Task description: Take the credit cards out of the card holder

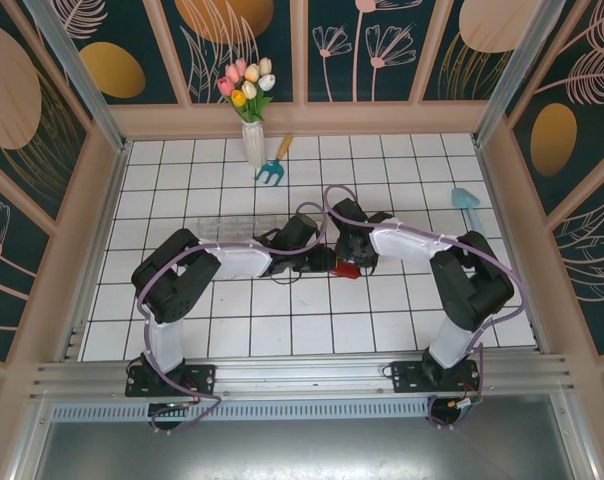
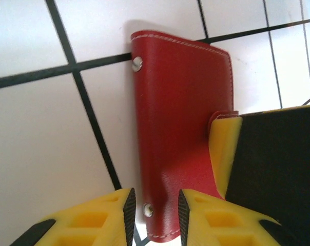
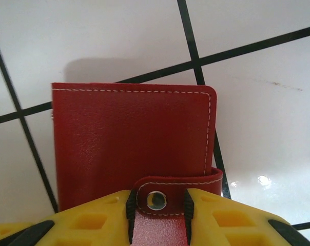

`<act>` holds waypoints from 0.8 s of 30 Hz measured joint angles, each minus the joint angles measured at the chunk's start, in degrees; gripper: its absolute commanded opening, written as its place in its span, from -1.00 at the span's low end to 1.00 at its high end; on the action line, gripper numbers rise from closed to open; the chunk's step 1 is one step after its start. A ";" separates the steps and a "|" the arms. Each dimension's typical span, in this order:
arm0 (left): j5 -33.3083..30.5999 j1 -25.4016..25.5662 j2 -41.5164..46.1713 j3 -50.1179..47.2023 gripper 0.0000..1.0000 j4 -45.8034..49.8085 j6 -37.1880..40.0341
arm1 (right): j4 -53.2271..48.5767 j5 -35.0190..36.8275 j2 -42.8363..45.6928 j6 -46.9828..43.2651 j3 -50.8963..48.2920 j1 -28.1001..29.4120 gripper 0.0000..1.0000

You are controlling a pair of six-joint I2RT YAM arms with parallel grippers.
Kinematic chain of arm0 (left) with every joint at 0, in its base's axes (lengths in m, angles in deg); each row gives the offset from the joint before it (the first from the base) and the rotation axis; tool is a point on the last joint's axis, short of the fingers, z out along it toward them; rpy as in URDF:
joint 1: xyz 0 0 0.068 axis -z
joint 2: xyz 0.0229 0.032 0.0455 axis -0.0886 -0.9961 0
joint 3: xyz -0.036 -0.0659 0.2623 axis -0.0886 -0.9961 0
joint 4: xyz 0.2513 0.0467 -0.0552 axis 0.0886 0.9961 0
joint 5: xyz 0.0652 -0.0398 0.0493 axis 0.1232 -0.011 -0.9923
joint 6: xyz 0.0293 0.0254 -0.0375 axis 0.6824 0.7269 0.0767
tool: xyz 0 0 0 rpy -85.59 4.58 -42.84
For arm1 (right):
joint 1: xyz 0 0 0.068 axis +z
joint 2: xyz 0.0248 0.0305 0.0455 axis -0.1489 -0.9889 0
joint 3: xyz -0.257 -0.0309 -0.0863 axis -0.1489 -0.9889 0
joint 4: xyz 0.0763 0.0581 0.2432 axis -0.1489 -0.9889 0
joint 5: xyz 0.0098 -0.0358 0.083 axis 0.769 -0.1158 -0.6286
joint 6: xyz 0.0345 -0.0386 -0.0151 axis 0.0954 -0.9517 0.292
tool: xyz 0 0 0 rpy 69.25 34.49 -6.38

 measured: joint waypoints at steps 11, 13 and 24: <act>-0.07 0.59 -0.96 -0.48 -0.59 -0.85 -0.66 | -0.26 0.35 -1.64 -0.17 1.01 -0.04 -0.22; -0.09 0.74 -0.96 -0.48 -0.73 -1.16 -0.96 | -0.26 0.46 -1.64 -0.31 1.03 0.00 -0.37; -0.33 0.83 -1.01 -0.46 -1.00 -1.42 -1.05 | -0.24 1.88 -1.29 -0.09 1.51 0.17 -1.00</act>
